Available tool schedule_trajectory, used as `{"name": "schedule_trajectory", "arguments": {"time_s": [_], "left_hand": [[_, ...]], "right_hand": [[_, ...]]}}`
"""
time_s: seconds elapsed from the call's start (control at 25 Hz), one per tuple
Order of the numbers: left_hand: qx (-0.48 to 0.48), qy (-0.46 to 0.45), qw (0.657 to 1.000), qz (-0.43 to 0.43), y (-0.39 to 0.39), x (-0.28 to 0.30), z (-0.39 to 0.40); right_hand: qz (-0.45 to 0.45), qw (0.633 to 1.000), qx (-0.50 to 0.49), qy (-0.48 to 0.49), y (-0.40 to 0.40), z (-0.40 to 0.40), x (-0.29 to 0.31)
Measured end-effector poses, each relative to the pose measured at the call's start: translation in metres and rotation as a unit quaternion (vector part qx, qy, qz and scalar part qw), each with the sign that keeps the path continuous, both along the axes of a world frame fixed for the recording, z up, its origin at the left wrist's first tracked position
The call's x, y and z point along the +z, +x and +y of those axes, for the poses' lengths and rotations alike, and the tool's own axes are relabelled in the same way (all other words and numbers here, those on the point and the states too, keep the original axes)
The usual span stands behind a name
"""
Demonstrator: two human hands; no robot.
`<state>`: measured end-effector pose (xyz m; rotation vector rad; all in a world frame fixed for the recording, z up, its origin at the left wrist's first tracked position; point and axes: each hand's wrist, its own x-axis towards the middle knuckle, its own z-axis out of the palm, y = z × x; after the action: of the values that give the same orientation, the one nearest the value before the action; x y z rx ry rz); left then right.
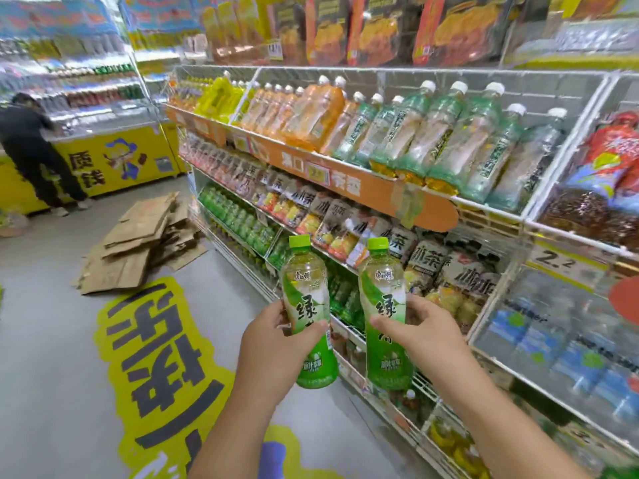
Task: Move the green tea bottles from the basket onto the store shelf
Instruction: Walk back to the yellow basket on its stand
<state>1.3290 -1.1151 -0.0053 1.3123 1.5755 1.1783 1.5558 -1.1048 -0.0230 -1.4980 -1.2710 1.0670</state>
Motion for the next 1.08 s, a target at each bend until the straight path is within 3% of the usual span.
{"name": "schedule_trajectory", "arguments": {"time_s": [0.24, 0.52, 0.72, 1.08], "left_hand": [[-0.119, -0.027, 0.992, 0.022, -0.061, -0.025, 0.133], [-0.225, -0.08, 0.971, -0.02, -0.05, -0.07, 0.216], [-0.264, -0.12, 0.957, -0.031, -0.03, -0.143, 0.24], [-0.339, -0.191, 0.921, -0.026, -0.012, -0.327, 0.277]], "right_hand": [[0.001, 0.991, -0.126, -0.035, -0.07, 0.063, -0.031], [-0.028, 0.966, -0.243, -0.086, -0.085, 0.087, -0.083], [-0.001, 0.96, -0.261, -0.107, -0.067, 0.098, -0.152], [0.032, 0.919, -0.366, -0.14, -0.074, 0.115, -0.315]]}}
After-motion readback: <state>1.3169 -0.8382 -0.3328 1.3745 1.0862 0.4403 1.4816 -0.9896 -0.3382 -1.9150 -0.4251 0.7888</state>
